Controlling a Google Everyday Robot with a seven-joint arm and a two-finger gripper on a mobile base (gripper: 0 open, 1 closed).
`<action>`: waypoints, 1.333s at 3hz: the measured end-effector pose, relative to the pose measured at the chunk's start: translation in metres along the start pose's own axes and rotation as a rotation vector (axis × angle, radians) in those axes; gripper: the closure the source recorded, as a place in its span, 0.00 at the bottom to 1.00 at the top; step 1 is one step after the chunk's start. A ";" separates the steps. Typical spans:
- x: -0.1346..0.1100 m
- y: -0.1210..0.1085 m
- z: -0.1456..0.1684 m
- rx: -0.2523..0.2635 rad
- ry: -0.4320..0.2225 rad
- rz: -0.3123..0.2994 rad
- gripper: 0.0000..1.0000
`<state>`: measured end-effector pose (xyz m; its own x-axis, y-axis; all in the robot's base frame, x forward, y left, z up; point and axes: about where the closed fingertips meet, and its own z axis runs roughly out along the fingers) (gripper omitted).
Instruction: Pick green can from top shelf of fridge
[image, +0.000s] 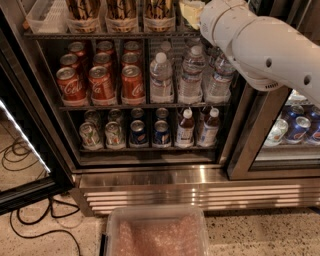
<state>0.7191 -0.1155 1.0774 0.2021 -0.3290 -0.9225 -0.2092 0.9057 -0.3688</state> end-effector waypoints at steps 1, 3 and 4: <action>0.000 0.000 0.000 0.000 0.000 0.000 1.00; -0.018 -0.008 -0.004 0.000 -0.022 0.046 1.00; -0.049 -0.021 -0.010 -0.009 -0.059 0.123 1.00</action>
Offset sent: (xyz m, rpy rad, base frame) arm 0.0000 0.0000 0.0000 0.0000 0.0000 0.0000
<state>0.7046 -0.1212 1.1289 0.2306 -0.1986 -0.9526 -0.2449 0.9356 -0.2543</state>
